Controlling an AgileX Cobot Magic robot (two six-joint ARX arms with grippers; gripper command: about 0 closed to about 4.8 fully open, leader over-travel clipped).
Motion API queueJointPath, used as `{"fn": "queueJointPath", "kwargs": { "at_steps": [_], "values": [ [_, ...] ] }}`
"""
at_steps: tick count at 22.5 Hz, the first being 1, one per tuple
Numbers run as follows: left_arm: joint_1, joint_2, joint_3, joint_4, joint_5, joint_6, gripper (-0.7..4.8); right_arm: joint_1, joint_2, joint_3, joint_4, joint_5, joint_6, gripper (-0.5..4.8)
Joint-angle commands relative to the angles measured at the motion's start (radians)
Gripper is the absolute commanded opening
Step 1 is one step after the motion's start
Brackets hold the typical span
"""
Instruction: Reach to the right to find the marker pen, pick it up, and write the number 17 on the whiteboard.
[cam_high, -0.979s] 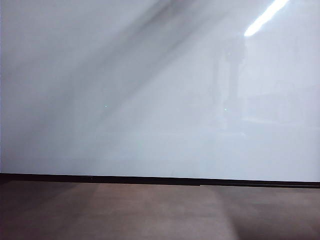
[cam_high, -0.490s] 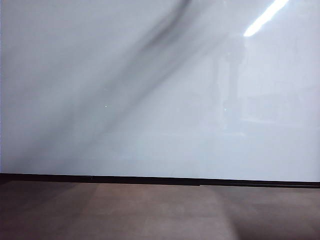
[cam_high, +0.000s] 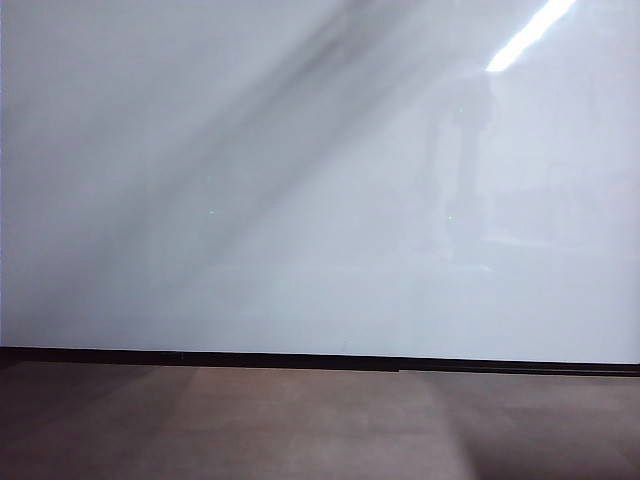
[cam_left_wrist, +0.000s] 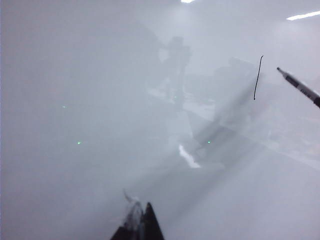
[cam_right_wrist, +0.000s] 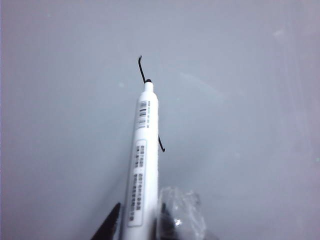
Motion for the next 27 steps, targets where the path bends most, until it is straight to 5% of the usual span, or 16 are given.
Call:
{"fn": "queueJointPath", "kwargs": {
  "at_steps": [1, 27],
  "values": [
    [0.001, 0.001, 0.007, 0.017, 0.003, 0.005, -0.05, -0.018, 0.004, 0.041, 0.018, -0.001, -0.028, -0.05],
    [0.001, 0.006, 0.007, 0.021, 0.004, 0.005, -0.05, -0.16, 0.081, 0.15, -0.068, 0.003, -0.008, -0.05]
  ]
}}
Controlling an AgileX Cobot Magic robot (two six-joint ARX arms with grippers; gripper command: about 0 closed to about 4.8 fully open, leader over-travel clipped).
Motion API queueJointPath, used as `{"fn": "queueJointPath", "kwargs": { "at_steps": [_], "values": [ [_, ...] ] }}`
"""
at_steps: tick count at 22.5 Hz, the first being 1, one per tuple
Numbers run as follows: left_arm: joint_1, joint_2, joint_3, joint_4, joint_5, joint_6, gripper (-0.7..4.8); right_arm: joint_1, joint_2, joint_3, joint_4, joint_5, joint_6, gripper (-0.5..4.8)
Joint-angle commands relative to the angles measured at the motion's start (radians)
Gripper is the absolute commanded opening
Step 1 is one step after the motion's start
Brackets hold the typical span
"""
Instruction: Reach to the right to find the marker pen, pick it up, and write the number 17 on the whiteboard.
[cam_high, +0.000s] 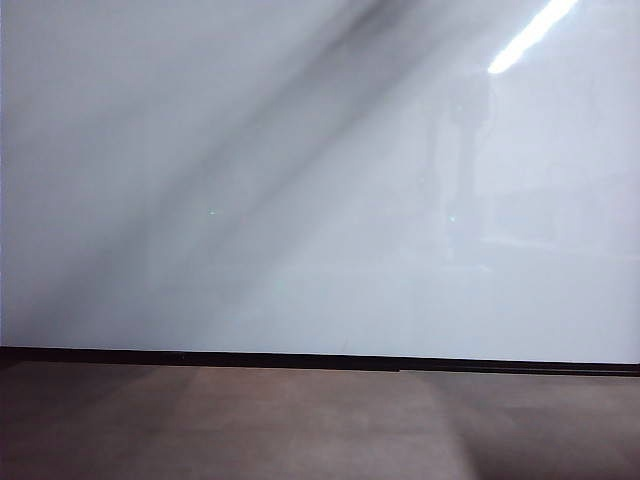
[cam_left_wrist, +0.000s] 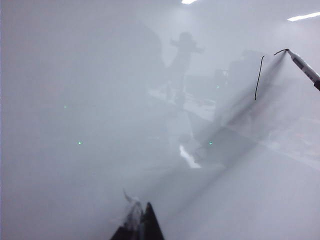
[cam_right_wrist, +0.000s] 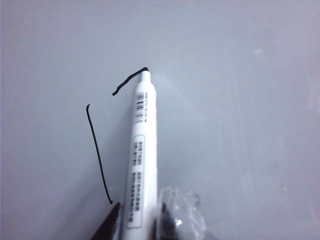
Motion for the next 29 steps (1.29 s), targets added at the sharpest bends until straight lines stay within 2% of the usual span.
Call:
{"fn": "queueJointPath", "kwargs": {
  "at_steps": [1, 12, 29],
  "values": [
    [0.0, 0.002, 0.007, 0.016, 0.004, 0.004, -0.05, -0.051, -0.001, 0.004, -0.037, 0.019, 0.044, -0.05],
    [0.001, 0.001, 0.007, 0.017, -0.001, 0.004, -0.05, -0.051, 0.0, -0.016, -0.08, 0.003, 0.045, -0.05],
    [0.001, 0.002, 0.007, 0.016, -0.001, 0.004, -0.05, -0.049, 0.002, -0.205, -0.049, -0.001, 0.095, -0.05]
  ]
}}
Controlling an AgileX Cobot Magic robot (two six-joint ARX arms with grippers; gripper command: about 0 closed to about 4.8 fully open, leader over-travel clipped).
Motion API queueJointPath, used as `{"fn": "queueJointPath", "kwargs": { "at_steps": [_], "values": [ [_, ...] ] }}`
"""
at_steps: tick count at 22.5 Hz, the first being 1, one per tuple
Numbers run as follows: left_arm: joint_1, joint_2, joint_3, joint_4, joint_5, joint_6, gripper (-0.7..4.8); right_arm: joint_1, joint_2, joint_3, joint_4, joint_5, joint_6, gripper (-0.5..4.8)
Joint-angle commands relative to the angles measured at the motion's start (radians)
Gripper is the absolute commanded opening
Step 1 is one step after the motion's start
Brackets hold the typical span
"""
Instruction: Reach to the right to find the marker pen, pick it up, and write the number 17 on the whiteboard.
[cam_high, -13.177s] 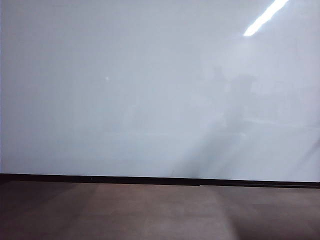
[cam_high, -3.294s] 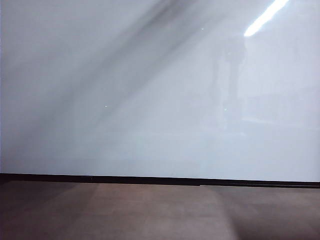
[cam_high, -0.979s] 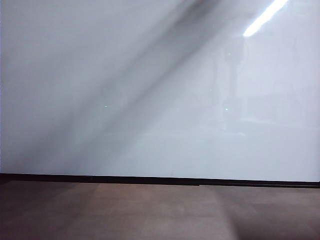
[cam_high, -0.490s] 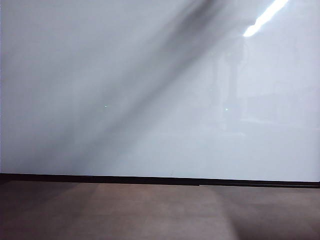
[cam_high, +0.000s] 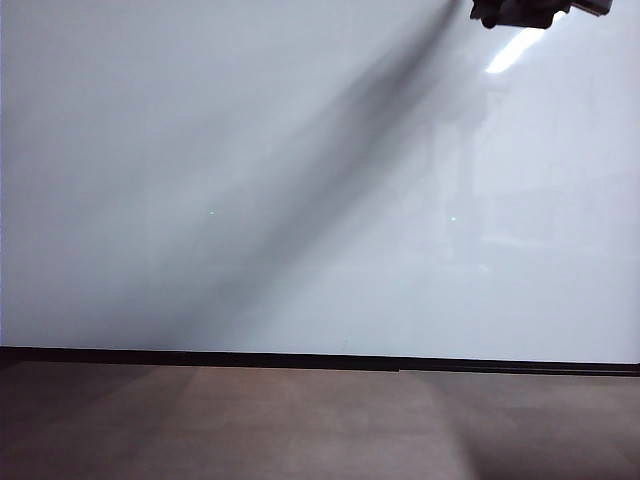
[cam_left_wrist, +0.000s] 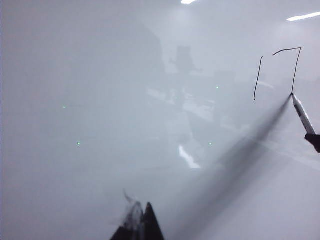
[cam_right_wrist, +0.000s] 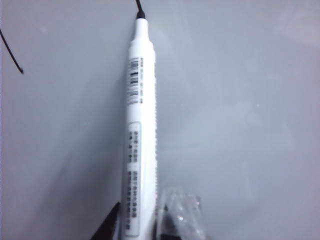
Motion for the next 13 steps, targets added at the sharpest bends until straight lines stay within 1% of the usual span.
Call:
{"fn": "queueJointPath", "kwargs": {
  "at_steps": [1, 7, 9, 13],
  "values": [
    [0.001, 0.001, 0.007, 0.013, 0.0, 0.004, -0.05, -0.002, 0.003, -0.009, -0.007, 0.004, 0.012, -0.06],
    [0.001, 0.001, 0.006, 0.013, 0.0, 0.005, -0.05, -0.002, 0.003, -0.01, -0.015, 0.002, 0.012, -0.05],
    [0.001, 0.001, 0.006, 0.013, 0.0, 0.004, -0.05, -0.002, -0.001, -0.011, -0.014, -0.013, 0.012, -0.06],
    [0.001, 0.0, 0.006, 0.013, 0.0, 0.004, -0.05, 0.0, -0.04, -0.011, -0.015, -0.017, 0.012, -0.06]
  ]
}}
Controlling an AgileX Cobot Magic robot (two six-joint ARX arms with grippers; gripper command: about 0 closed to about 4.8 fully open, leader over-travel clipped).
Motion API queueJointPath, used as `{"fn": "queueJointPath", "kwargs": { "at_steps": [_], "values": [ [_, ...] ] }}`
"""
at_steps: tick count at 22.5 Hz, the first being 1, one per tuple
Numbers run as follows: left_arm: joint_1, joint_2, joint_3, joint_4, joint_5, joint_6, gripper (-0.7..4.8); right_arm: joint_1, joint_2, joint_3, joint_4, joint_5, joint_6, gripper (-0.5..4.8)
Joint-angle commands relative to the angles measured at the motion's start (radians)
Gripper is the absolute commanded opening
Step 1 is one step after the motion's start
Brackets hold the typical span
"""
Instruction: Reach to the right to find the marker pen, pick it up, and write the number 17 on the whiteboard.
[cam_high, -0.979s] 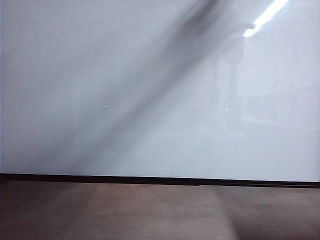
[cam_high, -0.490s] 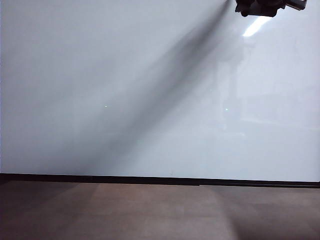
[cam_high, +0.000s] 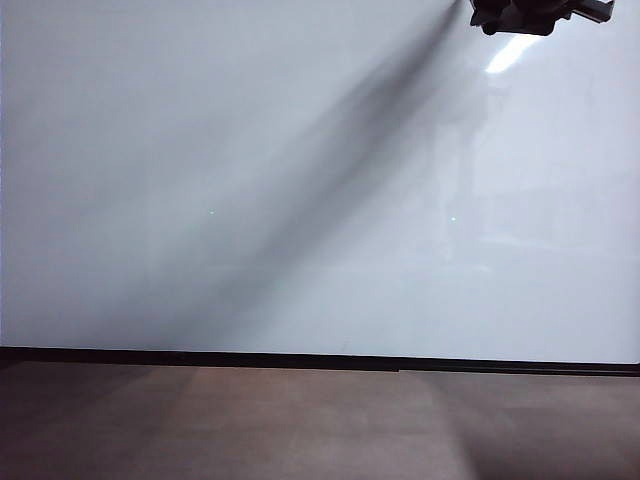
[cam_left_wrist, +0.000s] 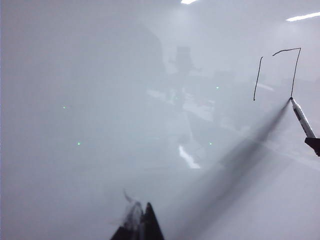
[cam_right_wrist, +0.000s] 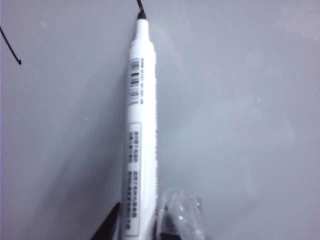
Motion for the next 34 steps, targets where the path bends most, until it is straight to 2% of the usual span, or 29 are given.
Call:
{"fn": "queueJointPath", "kwargs": {
  "at_steps": [1, 6, 9, 15, 18, 25, 34],
  "values": [
    [0.001, 0.0, 0.006, 0.013, 0.0, 0.005, -0.05, 0.005, -0.05, 0.002, -0.017, -0.002, 0.005, -0.06],
    [0.001, 0.001, 0.006, 0.013, 0.0, 0.004, -0.05, 0.039, -0.153, -0.006, -0.136, -0.026, -0.001, -0.05],
    [0.001, 0.001, 0.006, 0.014, 0.0, 0.004, -0.05, 0.081, -0.223, -0.052, -0.127, 0.016, -0.016, -0.05],
    [0.002, -0.003, -0.021, 0.034, 0.0, 0.004, -0.05, 0.104, -0.353, -0.123, -0.149, 0.055, -0.011, -0.05],
    [0.002, -0.021, -0.076, 0.101, 0.017, 0.004, -0.05, 0.104, -0.397, -0.124, -0.19, 0.055, -0.024, -0.06],
    [0.002, -0.095, -0.22, 0.113, 0.02, 0.004, -0.05, 0.104, -0.487, -0.124, -0.256, 0.051, -0.063, -0.06],
    [0.002, -0.34, -0.496, 0.116, 0.023, 0.004, -0.05, 0.104, -0.524, -0.124, -0.311, 0.044, -0.061, -0.06]
  ]
}}
